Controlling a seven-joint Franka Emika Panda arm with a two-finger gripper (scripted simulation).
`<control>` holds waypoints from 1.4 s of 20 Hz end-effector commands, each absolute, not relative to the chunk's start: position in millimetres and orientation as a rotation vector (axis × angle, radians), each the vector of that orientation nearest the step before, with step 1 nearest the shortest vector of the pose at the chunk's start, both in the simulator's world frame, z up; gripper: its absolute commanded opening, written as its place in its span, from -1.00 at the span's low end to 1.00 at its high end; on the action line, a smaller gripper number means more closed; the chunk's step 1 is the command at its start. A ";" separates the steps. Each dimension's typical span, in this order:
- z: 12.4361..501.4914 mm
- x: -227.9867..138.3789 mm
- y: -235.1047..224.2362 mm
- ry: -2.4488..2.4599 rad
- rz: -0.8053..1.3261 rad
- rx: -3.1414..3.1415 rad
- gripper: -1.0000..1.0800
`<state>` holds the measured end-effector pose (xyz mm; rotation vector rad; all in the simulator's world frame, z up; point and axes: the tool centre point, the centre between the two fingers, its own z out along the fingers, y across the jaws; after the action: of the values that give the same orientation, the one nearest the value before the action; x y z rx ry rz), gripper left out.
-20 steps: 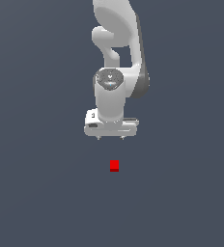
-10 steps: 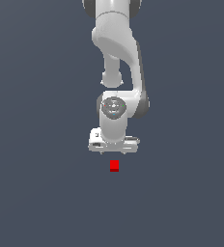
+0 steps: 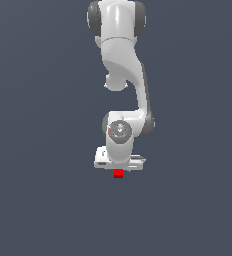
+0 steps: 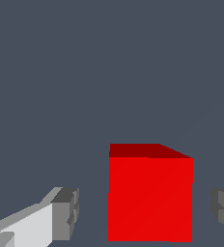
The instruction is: Pick up the red cube and move it to a goal position.
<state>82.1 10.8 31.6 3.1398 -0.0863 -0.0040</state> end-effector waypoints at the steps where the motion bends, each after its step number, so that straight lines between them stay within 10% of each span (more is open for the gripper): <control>1: 25.2 87.3 11.6 -0.091 -0.001 3.140 0.92; 11: 20.0 92.0 12.1 -0.096 0.000 3.140 0.92; 12: 20.0 92.0 12.1 -0.096 0.000 3.140 -1.00; 28: 24.2 88.2 8.5 -0.096 0.000 3.140 -1.00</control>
<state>89.1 10.1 22.0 3.1402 -0.0949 -0.0019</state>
